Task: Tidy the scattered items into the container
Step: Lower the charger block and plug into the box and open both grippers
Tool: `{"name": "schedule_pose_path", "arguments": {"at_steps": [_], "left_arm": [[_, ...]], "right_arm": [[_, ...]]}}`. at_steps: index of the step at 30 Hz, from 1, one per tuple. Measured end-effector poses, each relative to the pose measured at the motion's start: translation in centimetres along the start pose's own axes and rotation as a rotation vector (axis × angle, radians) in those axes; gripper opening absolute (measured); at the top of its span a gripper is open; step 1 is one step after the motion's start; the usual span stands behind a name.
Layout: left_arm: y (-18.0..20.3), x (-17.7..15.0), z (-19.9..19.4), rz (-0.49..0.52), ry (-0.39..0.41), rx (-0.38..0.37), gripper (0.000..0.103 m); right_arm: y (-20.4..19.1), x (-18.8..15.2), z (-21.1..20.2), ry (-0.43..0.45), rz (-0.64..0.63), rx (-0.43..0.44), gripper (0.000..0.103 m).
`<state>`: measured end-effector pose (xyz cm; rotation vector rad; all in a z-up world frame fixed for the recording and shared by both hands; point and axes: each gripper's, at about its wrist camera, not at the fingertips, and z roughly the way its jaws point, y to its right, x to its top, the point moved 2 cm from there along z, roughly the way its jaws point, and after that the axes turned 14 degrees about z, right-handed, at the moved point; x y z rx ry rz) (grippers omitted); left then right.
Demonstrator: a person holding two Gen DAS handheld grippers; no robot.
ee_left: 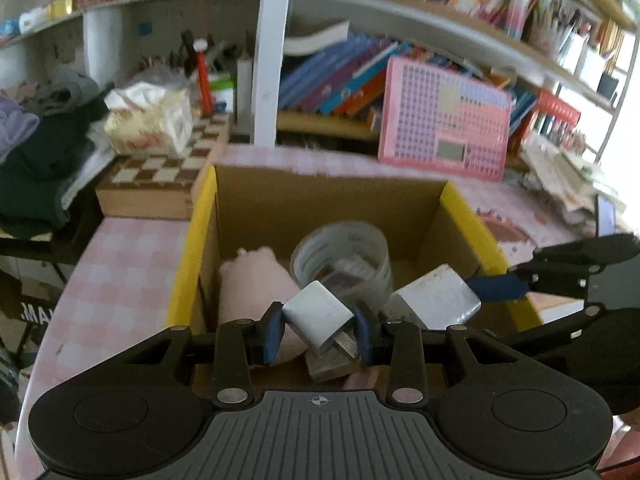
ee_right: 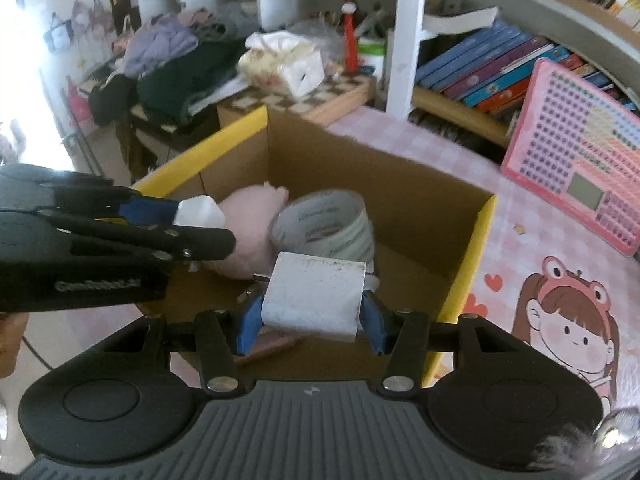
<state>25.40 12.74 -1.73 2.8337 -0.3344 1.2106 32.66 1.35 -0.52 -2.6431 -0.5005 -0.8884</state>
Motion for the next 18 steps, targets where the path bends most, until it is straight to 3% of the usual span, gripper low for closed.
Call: {"name": "schedule_pose_path", "arguments": {"at_steps": [5,12,15,18], "left_arm": [[-0.1,-0.2,1.8,0.018,-0.073,-0.008,0.035],[0.0,-0.4,2.7,0.010,-0.102,-0.030,0.036],[0.0,-0.3,2.6,0.010,-0.099,-0.028,0.038],[-0.2,-0.1,2.0,0.004,-0.078,-0.015,0.048]], "right_arm": [[0.2,0.1,1.4,-0.050,-0.031,0.002,0.050],[0.7,0.4,2.3,-0.072,-0.047,-0.008,0.050],[0.9,0.6,2.3,-0.066,-0.032,-0.003,0.050],[1.1,0.8,1.8,-0.046,-0.013,0.001,0.052]]}}
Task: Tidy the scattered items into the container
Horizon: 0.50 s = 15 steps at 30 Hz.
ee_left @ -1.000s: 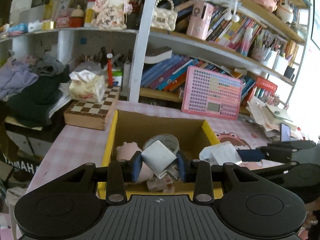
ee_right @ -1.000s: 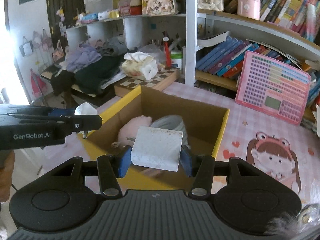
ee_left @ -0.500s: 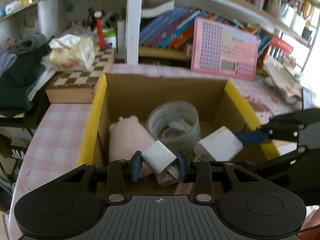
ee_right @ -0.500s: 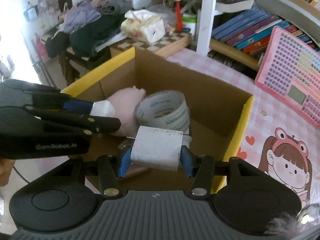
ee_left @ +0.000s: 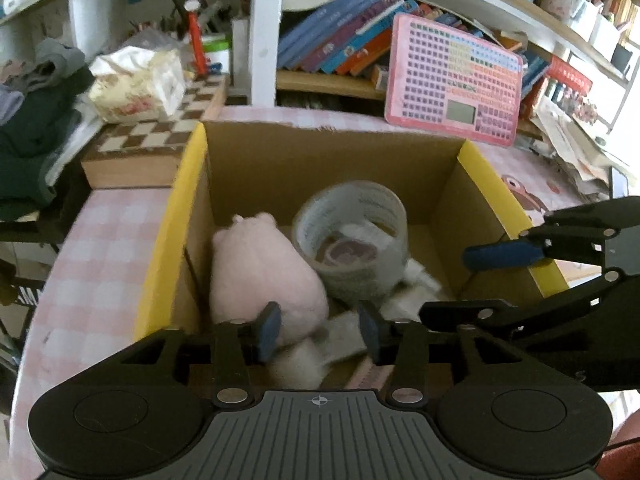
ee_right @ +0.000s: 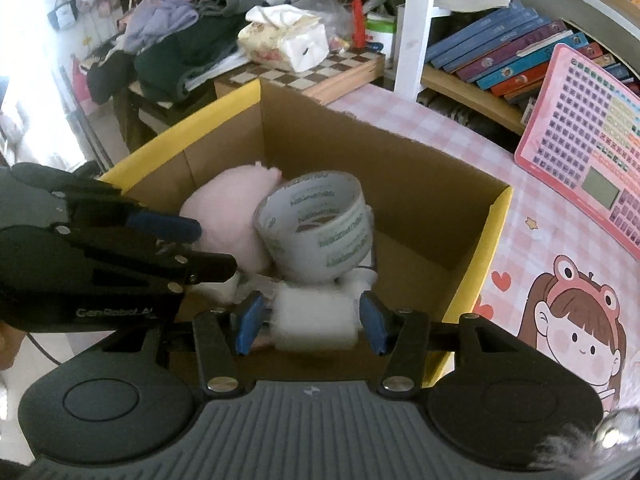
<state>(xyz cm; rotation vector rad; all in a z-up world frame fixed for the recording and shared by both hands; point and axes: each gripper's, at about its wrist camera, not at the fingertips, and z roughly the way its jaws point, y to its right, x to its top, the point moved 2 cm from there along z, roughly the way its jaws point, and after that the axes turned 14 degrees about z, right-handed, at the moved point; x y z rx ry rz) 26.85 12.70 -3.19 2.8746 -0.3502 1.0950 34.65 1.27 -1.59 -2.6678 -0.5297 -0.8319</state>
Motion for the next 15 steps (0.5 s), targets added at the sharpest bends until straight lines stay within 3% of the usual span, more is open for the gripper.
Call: {"name": "schedule_pose_path", "arguments": {"at_steps": [15], "left_arm": [[1.2,0.1,-7.2,0.002,0.186,0.034,0.053]], "right_arm": [[-0.8,-0.6,-6.3,0.172,0.062,0.004,0.052]]}}
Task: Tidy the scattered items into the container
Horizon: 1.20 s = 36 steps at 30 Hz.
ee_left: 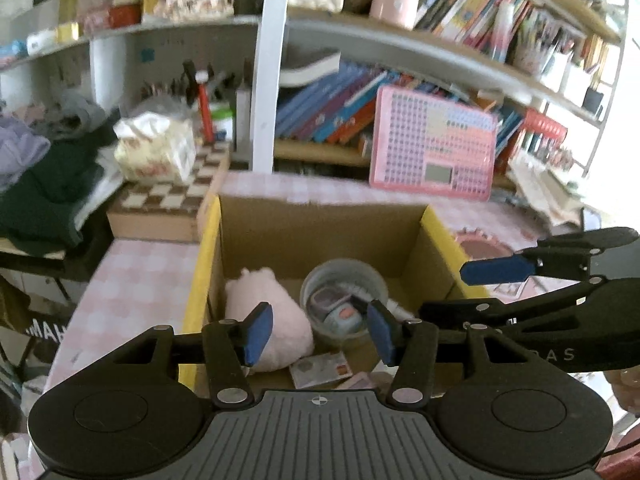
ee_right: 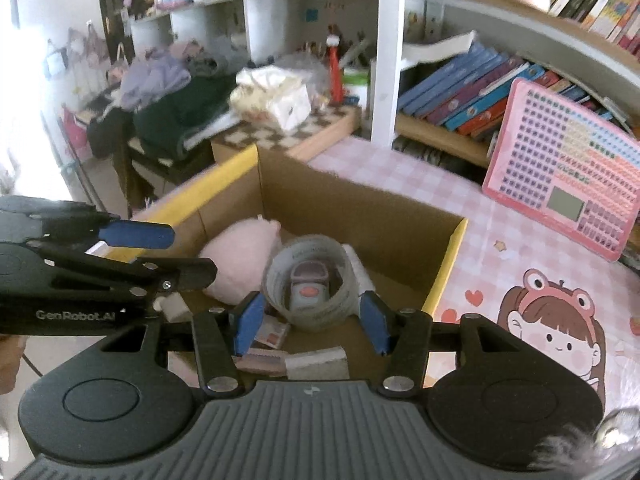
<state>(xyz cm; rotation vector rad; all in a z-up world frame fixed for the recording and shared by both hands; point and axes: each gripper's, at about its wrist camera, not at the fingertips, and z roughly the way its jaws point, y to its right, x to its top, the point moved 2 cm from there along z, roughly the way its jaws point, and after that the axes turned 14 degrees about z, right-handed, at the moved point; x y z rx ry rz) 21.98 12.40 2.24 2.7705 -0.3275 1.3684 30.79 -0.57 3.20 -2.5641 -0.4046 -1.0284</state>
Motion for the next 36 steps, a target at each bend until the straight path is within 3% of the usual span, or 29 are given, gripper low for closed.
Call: {"name": "schedule_pose_path", "arguments": {"at_steps": [11,24,36], "left_arm": [[1.7,-1.4,-6.5,0.029,0.078,0.010,0.055],[3.4,-5.8,-10.8,0.022,0.060,-0.001,0.061],[5.4,-8.6,-11.5,0.008,0.019,-0.058,0.063]], "right_arm": [[-1.4,-2.7,-6.2,0.098,0.029,-0.011,0.052],[-2.1,-8.8,-10.7,0.116,0.104,-0.054,0.052],[-2.4,-12.8,-12.4,0.091,0.162,-0.115,0.052]]}}
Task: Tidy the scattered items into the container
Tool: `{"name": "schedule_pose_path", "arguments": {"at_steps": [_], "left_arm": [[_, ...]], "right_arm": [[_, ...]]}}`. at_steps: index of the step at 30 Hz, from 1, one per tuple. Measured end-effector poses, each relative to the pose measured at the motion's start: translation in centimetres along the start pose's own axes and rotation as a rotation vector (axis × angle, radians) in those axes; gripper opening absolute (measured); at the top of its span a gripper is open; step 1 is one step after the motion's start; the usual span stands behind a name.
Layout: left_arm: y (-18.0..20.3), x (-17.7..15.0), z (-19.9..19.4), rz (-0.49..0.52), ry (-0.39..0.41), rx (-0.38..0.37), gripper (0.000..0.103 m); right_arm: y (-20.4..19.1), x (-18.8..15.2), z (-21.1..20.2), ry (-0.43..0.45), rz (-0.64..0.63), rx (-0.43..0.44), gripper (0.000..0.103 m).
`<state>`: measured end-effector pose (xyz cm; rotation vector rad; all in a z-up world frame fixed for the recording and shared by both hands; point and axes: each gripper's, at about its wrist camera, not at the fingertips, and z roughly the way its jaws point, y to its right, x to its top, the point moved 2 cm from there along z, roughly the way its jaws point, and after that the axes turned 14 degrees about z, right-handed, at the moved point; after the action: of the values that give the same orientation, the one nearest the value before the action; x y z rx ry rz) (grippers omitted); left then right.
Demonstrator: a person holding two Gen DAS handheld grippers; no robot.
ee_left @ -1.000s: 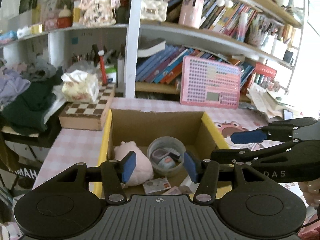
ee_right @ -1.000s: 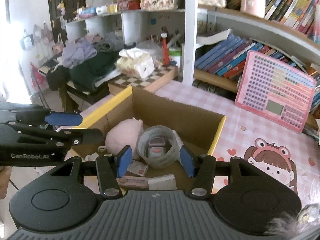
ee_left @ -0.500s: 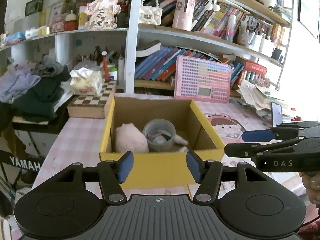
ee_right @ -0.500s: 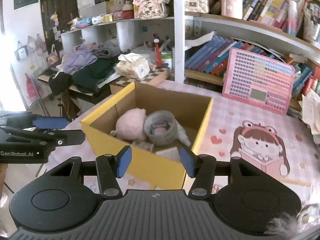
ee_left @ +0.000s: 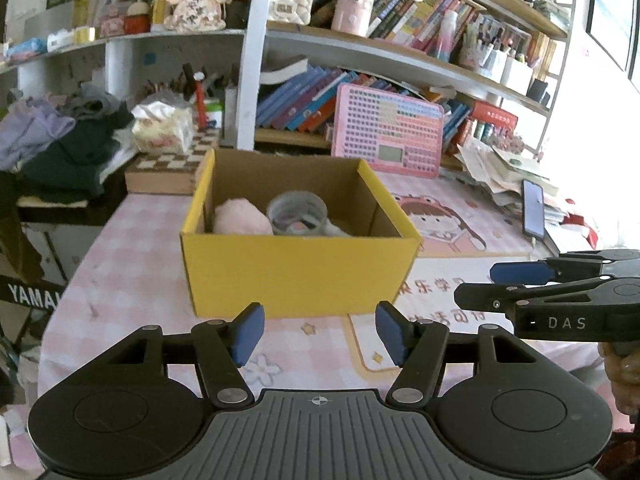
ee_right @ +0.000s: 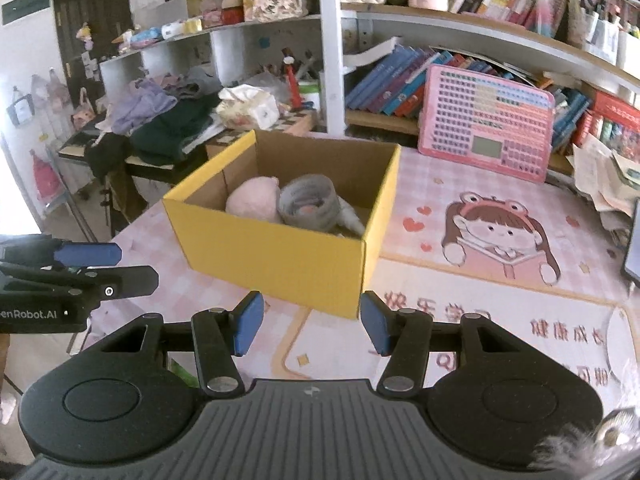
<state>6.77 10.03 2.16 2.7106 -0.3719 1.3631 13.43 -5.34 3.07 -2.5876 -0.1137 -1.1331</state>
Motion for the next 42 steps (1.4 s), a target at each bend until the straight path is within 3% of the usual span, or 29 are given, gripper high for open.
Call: {"name": "schedule_pose_path", "arguments": {"at_steps": [4,17,27,33,35,39,42], "left_arm": [[1.0,-0.4,0.4,0.006,-0.016,-0.015,0.069],[4.6,-2.0,2.2,0.036,-0.102,-0.055,0.071],[6.9,-3.3,1.8,0.085,-0.161,-0.067,0.077],[6.7,-3.9,2.0,0.053,-0.194,-0.055,0.085],[6.6,-4.2,2.1,0.045,-0.207,-0.054,0.086],[6.8,-4.6,2.6,0.060,-0.256,-0.050,0.101],[7.0,-4.7,2.7,0.070,-0.276,-0.057,0.101]], "right_arm": [[0.9,-1.0,-0.3,-0.008,0.046,-0.046,0.052],[4.4,-5.1,-1.5,-0.066,0.148,-0.164,0.054],[5.2,-6.8,-2.6,-0.082,0.186,-0.195,0.055],[5.2,-7.3,-2.4,-0.115,0.182,-0.190,0.057],[5.2,-7.4,-2.3,-0.121,0.179,-0.192,0.058],[5.4,-7.4,-2.2,-0.126,0.183,-0.215,0.070],[5.8,-7.5,-2.1,-0.131,0.202,-0.229,0.072]]}}
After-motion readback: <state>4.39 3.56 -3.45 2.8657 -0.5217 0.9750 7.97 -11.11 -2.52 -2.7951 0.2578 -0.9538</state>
